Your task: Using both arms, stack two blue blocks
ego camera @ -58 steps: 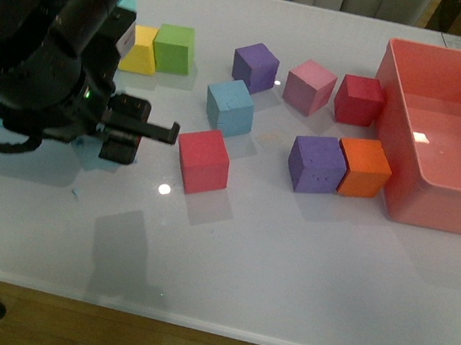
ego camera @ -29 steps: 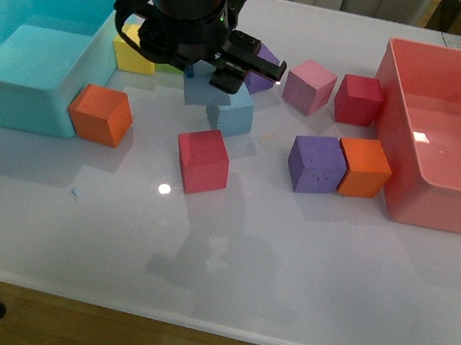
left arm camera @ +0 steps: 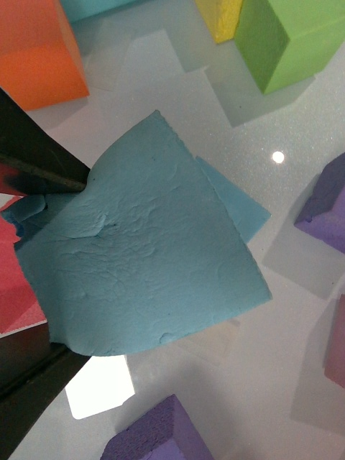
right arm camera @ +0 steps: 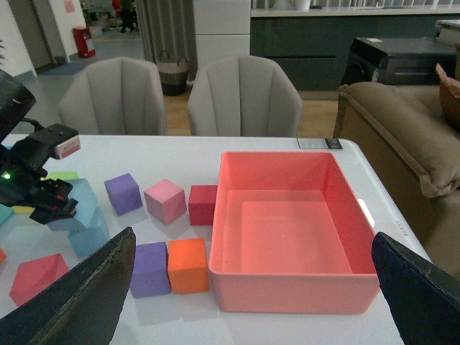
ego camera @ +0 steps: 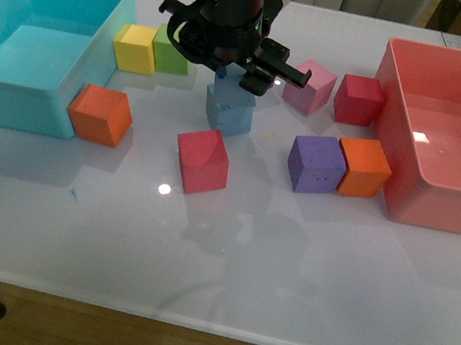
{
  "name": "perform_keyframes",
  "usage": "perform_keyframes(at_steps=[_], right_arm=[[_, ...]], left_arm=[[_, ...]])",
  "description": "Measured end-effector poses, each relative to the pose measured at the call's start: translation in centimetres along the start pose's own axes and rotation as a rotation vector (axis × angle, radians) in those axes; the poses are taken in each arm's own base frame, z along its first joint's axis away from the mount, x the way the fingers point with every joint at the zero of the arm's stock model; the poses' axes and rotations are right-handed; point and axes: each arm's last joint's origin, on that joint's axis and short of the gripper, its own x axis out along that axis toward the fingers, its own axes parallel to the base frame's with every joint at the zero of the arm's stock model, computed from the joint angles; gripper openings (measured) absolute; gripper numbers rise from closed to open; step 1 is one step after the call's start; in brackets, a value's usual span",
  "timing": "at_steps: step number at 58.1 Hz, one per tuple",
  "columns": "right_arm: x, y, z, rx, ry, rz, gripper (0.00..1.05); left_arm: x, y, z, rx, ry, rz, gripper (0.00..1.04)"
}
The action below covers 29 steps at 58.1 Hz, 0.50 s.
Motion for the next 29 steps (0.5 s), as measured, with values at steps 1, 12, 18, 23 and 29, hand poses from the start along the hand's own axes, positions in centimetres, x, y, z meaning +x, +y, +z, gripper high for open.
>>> perform_keyframes(at_steps=[1, 12, 18, 23, 29], right_arm=[[0.0, 0.0, 0.0, 0.0, 0.0, 0.0, 0.96], [0.0, 0.0, 0.0, 0.0, 0.0, 0.0, 0.96], [0.0, 0.0, 0.0, 0.0, 0.0, 0.0, 0.96], [0.0, 0.0, 0.0, 0.001, 0.0, 0.0, 0.96], [0.0, 0.0, 0.0, 0.001, 0.0, 0.0, 0.96]], left_arm=[[0.2, 0.0, 0.0, 0.001, 0.003, -0.001, 0.4], [1.6, -0.3, 0.4, 0.018, 0.016, -0.004, 0.4], [2.1, -0.4, 0.4, 0.019, 0.023, -0.003, 0.4], [2.4, -0.2, 0.5, 0.017, 0.029, 0.001, 0.4], [2.5, 0.0, 0.6, 0.015, 0.031, 0.003, 0.4]])
